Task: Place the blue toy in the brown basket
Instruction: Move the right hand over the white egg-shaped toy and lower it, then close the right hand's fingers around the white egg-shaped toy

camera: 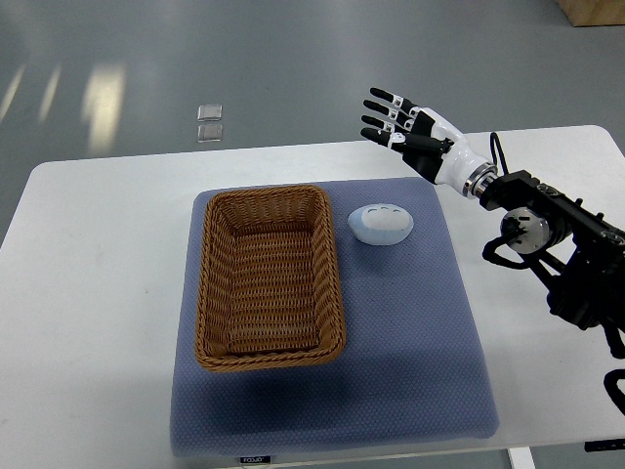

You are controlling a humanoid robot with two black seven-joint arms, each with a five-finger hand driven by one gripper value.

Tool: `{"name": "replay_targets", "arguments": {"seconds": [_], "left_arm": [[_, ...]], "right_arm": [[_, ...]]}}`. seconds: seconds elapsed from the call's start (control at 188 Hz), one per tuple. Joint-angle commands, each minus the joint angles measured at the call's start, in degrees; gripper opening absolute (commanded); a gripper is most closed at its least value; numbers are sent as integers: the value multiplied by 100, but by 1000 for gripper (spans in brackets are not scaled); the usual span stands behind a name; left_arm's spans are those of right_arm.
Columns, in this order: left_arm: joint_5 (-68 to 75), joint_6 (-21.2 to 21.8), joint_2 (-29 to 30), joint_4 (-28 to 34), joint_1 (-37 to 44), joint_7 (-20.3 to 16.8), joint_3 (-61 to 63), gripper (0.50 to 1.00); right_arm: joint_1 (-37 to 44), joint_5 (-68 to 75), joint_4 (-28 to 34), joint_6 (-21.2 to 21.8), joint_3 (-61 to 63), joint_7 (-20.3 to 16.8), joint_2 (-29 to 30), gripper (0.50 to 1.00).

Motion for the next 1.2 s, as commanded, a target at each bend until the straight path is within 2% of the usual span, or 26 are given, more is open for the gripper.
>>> {"name": "replay_targets", "arguments": {"seconds": [0.0,0.085,0.287,0.393,0.526,0.743,1.094,1.195], "left_arm": [[1,0,0,-26,-7,0,-1,1000],[9,0,0,-52,-7,0,25,1000],[9,-9,0,-52,-24,0,16,1000],[9,-9,0,-61,-24,0,16,1000],[9,-9,0,-61,-33,0,25,1000],[9,-9,0,-35,-33,0,16,1000],[9,-9,0,-61,-33,0,16,1000],[9,-9,0,-61,-33,0,16,1000]], "right_arm": [[607,-769,15,148,-751,-330,-329,909],[1293,-1076,15,306,-1744,-567,-628,907],[2954,-1208,50,499,-4064,-594,-918,909],[3517,-1489,111,772,-4900,-752,-892,909],[3895,-2026,463,790,-5515,-1095,-822,909],[3913,-2140,454,693,-5630,-1165,-663,909],[3175,-2131,393,-80,-5595,-1315,-505,907],[3008,-2158,393,-133,-5595,-1315,-496,907]]}}
